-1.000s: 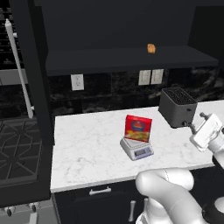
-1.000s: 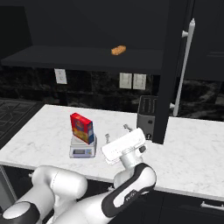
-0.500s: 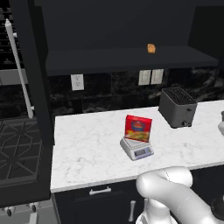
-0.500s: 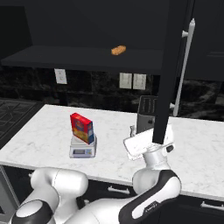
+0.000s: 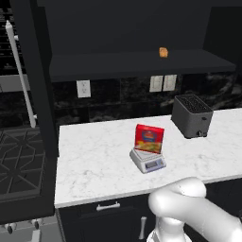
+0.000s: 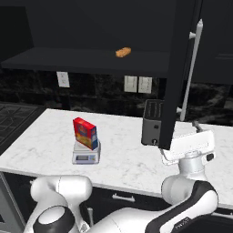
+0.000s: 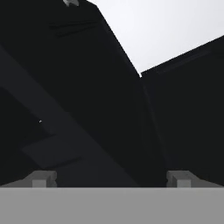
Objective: Pick the boxed food and place it on the digital scale for weighing, and close the cabinet.
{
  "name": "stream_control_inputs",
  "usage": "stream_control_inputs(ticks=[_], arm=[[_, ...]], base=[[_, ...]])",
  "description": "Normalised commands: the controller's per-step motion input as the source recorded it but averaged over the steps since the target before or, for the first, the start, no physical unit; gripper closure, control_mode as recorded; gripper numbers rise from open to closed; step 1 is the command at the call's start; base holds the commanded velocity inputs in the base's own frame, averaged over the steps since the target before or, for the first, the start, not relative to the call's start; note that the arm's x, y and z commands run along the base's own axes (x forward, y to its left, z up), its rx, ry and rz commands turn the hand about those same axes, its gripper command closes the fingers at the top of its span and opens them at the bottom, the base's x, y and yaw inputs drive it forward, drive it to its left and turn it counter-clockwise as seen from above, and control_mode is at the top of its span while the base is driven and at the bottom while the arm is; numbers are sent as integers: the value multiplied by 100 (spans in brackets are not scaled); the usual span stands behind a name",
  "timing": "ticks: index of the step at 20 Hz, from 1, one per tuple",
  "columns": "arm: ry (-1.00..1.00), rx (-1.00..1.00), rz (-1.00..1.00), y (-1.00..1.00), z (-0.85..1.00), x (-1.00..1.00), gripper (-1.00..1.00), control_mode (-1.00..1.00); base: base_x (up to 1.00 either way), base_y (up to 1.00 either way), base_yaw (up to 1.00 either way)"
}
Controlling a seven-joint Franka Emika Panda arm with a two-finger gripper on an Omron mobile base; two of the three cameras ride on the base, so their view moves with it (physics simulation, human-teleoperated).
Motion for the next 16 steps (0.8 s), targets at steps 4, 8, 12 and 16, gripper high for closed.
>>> stream_control_inputs(ticks=[4,8,12,16], arm=[[-1,4,0,-63,-27,-2,-100,-100],[2,9,0,-76,8,0,-100,-100],[0,2,0,-41,69,-10,-100,-100],[9,-15,0,31,86,-31,-100,-100]], base=[[0,0,0],[0,0,0],[0,0,0],[0,0,0]])
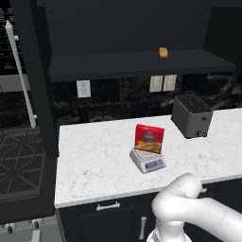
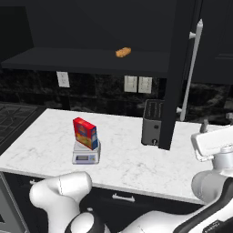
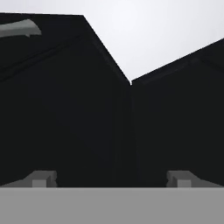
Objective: Pick the boxed food and place it on the digital scale for weighing, and close the cabinet.
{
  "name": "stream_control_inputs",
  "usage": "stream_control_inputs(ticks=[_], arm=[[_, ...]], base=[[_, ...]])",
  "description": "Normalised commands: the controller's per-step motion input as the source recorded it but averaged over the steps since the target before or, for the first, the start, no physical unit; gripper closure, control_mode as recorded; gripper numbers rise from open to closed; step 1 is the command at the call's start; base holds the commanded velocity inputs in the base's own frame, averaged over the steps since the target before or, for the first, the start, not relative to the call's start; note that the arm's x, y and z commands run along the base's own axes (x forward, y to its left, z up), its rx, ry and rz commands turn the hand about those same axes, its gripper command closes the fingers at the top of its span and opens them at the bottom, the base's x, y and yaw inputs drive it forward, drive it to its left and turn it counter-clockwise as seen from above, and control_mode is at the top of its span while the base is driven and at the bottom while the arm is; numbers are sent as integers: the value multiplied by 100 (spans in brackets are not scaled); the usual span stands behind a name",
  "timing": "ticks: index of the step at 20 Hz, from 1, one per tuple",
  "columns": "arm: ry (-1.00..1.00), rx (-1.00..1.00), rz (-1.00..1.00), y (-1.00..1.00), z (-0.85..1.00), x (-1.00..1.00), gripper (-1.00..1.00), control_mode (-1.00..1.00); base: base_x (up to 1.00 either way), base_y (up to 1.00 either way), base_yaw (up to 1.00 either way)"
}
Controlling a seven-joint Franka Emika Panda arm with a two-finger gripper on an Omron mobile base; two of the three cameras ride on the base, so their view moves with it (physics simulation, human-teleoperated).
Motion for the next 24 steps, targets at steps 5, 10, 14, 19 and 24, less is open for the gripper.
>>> stream_control_inputs(ticks=[5,10,14,19,24], arm=[[2,-50,0,100,53,-53,-100,-100],[-6,-58,0,100,41,-40,-100,-100],[-9,-51,0,100,39,-17,-100,-100],[-1,-38,-8,100,12,16,-100,-100],[-5,-11,-27,100,0,95,-100,-100]], base=[[0,0,0],[0,0,0],[0,0,0],[0,0,0],[0,0,0]])
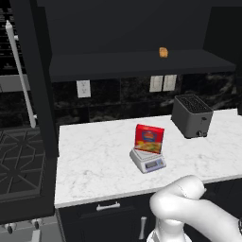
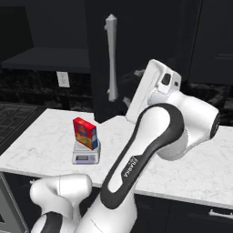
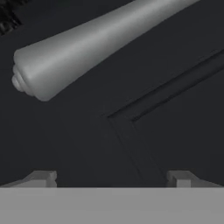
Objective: Pick the boxed food and place it on the digital scale for weighing, and close the cabinet.
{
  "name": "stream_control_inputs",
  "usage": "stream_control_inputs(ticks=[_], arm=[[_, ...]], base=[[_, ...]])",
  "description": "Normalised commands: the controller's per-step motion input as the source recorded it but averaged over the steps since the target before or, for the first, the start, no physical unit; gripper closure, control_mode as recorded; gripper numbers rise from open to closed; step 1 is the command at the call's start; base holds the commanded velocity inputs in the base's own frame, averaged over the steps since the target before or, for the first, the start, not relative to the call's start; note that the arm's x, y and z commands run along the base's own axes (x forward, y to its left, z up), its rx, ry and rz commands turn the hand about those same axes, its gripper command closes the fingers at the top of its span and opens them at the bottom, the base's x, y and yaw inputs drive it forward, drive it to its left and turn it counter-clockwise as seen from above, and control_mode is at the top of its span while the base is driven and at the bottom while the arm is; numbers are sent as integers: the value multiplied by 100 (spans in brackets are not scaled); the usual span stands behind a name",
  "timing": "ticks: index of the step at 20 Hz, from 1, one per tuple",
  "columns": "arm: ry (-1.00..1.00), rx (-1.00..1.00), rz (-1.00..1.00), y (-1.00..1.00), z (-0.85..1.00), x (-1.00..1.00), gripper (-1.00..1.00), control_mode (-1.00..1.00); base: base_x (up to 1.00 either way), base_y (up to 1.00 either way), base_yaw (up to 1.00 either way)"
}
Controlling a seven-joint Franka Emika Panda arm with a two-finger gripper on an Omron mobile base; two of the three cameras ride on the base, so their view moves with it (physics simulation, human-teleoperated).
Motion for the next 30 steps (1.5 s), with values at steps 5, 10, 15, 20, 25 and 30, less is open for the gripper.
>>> stream_control_inputs(ticks=[5,10,15,20,25,30], arm=[[-3,-7,-31,100,-1,100,-100,-100],[-8,-2,-36,100,0,100,-100,-100],[-3,-10,-30,90,0,100,-100,-100],[0,-2,2,20,0,100,-100,-100],[0,0,8,0,0,96,-100,-100],[-11,0,4,0,-17,74,-100,-100]], base=[[0,0,0],[0,0,0],[0,0,0],[0,0,0],[0,0,0],[0,0,0]])
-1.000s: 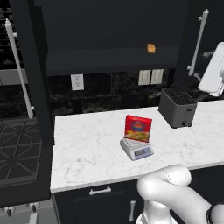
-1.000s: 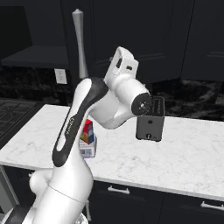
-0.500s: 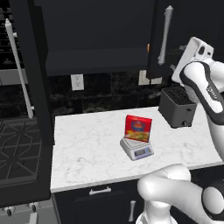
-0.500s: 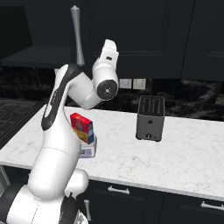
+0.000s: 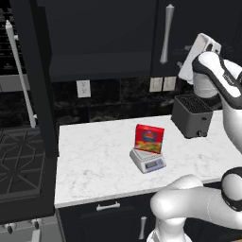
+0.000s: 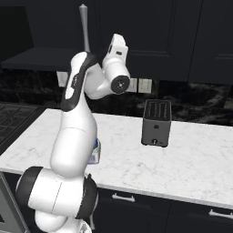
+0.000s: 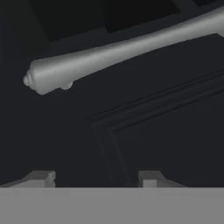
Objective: Pick the boxed food and place it on the digital scale for weighing, and close the cabinet.
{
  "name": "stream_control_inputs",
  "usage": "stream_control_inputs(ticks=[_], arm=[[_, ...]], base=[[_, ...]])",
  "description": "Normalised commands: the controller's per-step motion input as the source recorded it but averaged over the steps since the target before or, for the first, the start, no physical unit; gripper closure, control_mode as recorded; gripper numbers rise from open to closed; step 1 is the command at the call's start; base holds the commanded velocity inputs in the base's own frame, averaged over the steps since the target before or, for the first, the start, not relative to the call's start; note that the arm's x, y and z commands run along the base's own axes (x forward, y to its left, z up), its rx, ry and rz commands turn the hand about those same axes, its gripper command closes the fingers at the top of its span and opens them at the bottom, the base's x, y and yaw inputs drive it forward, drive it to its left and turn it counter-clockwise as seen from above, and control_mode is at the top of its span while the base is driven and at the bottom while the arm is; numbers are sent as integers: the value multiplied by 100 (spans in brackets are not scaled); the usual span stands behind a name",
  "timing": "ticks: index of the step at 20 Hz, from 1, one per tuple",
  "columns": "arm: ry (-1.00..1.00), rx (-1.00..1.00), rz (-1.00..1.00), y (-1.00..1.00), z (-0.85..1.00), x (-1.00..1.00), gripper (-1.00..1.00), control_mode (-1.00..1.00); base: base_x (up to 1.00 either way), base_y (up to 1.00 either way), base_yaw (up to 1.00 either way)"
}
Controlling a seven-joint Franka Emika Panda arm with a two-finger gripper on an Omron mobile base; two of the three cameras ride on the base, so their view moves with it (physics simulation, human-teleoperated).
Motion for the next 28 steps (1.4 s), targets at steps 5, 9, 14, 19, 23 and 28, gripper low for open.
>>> stream_control_inputs(ticks=[5,9,14,19,23,28], arm=[[-37,0,1,0,-5,-46,-100,-100],[-16,0,0,0,36,-100,-100,-100],[-6,-5,0,22,35,-100,-100,-100],[0,-21,0,33,54,-100,-100,-100],[-3,-19,0,34,31,-98,-100,-100],[3,-8,0,4,-23,-51,-100,-100]], base=[[0,0,0],[0,0,0],[0,0,0],[0,0,0],[0,0,0],[0,0,0]])
